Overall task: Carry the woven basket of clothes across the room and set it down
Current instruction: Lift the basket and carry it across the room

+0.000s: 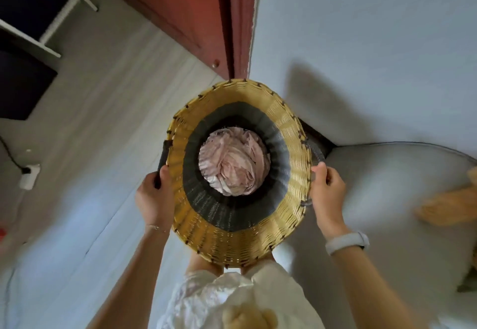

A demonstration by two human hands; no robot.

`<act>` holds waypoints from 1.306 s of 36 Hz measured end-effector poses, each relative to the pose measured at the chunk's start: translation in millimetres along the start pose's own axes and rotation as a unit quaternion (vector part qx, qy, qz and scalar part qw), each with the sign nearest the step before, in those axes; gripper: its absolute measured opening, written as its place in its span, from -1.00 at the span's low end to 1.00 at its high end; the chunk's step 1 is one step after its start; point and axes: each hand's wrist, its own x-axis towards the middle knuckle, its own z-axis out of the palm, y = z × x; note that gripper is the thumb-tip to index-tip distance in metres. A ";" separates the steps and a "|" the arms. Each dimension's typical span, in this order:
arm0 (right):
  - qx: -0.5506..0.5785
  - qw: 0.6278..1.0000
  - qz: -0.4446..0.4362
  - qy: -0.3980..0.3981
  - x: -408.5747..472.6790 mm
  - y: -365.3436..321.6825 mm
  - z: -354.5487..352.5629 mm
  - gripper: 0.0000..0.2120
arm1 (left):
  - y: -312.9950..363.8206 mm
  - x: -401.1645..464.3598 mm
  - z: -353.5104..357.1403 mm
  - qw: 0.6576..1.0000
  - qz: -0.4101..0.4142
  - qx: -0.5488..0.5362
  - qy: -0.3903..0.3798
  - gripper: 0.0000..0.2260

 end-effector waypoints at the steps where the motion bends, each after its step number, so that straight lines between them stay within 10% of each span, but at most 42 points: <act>1: -0.003 1.000 -0.004 -0.005 -8.9 -2.6 3.2 -0.68 | -2.5 -1.3 -8.6 1.000 0.003 -0.003 0.016 -0.65; 26: -0.149 0.928 -0.278 -0.199 -309.1 -54.0 166.0 -0.63 | -272.0 -79.1 -275.5 0.941 -0.174 -0.124 0.262 -0.67; 34: -0.204 0.865 -0.315 -0.332 -415.5 -45.2 267.4 -0.55 | -382.3 -125.6 -348.7 0.849 -0.312 -0.212 0.370 -0.67; 47: -0.308 0.647 -0.424 -0.554 -606.6 -36.2 433.2 -0.62 | -490.5 -173.1 -413.0 0.628 -0.520 -0.256 0.519 -0.64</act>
